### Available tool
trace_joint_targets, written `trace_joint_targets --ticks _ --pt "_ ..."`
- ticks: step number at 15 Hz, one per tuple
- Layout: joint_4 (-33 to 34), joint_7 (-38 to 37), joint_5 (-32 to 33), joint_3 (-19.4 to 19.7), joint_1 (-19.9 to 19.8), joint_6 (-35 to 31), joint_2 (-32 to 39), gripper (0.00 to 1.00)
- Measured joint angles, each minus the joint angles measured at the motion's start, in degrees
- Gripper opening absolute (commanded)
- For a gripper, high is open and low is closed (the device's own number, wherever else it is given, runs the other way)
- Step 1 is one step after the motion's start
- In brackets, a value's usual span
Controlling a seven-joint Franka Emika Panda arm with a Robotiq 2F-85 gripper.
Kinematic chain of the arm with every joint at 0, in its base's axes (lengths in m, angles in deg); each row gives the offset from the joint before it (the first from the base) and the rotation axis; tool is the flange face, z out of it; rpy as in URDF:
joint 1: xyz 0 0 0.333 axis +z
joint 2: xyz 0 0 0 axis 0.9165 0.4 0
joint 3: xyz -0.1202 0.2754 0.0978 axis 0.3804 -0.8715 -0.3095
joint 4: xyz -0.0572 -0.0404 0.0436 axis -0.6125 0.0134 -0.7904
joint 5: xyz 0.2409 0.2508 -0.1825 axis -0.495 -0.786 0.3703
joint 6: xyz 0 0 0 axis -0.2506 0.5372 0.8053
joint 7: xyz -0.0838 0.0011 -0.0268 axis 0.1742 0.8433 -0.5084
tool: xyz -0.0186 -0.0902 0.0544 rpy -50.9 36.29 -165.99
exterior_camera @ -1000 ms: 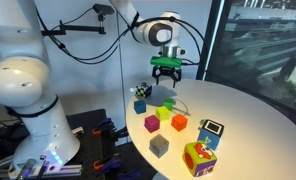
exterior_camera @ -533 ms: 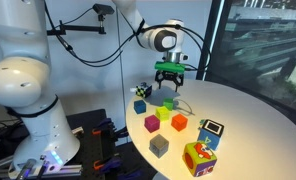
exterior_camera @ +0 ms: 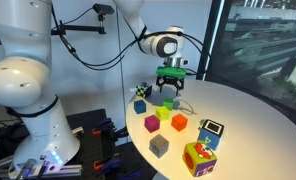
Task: Put the green block on top of the yellow block
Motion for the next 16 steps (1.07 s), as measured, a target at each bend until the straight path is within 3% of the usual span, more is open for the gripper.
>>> trace_joint_targets --ticks 12,13,16 --pt "0.7 -0.3 1.5 -0.8 0.0 -5.3 4.7 1.00" --pt "0.7 -0.4 1.8 -0.8 0.0 -5.6 5.0 0.82" --pt "1.1 -0.8 2.7 -0.8 -0.1 -6.5 5.8 0.58"
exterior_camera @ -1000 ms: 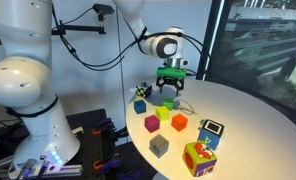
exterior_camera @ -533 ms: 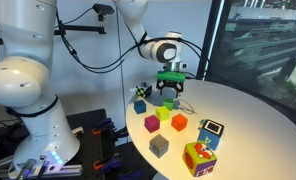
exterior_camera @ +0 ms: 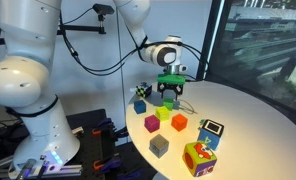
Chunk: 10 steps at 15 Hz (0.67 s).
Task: Put the green block on top of the yellow block
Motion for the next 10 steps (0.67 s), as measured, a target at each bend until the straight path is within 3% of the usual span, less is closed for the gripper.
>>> trace_joint_targets --ticks 3,10 --pt "0.1 -1.1 0.8 0.0 0.0 -1.0 0.6 0.34" --pt "0.6 -5.7 1.7 0.0 0.0 -1.5 0.3 0.31"
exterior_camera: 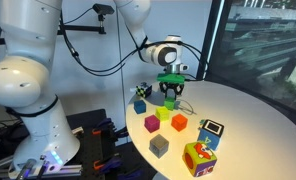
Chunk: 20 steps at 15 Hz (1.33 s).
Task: Put the green block on top of the yellow block
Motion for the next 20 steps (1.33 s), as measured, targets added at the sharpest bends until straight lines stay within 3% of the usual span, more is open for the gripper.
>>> trace_joint_targets --ticks 8,20 --pt "0.1 -5.6 0.0 0.1 -0.3 2.1 -4.2 0.31" --pt "-0.5 -19.5 0.0 1.9 -0.4 18.4 -13.0 0.31"
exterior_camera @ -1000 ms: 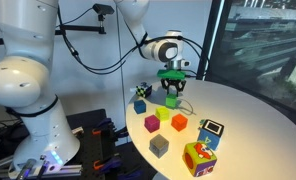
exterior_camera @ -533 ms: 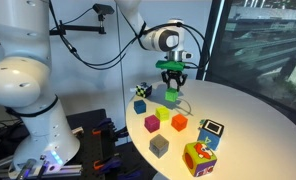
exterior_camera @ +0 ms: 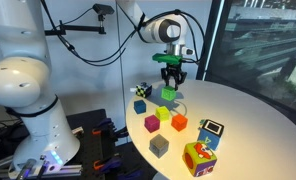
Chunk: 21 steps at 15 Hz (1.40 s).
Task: Put the green block on top of the yellow block
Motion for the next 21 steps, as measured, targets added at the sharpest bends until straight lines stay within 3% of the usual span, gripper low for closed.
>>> trace_joint_targets --ticks 10,21 --pt "-3.3 -9.7 -0.2 1.1 -0.4 1.8 -0.5 0.31" --pt "-8.6 -15.8 -0.3 2.2 -1.3 -5.5 -2.4 0.31"
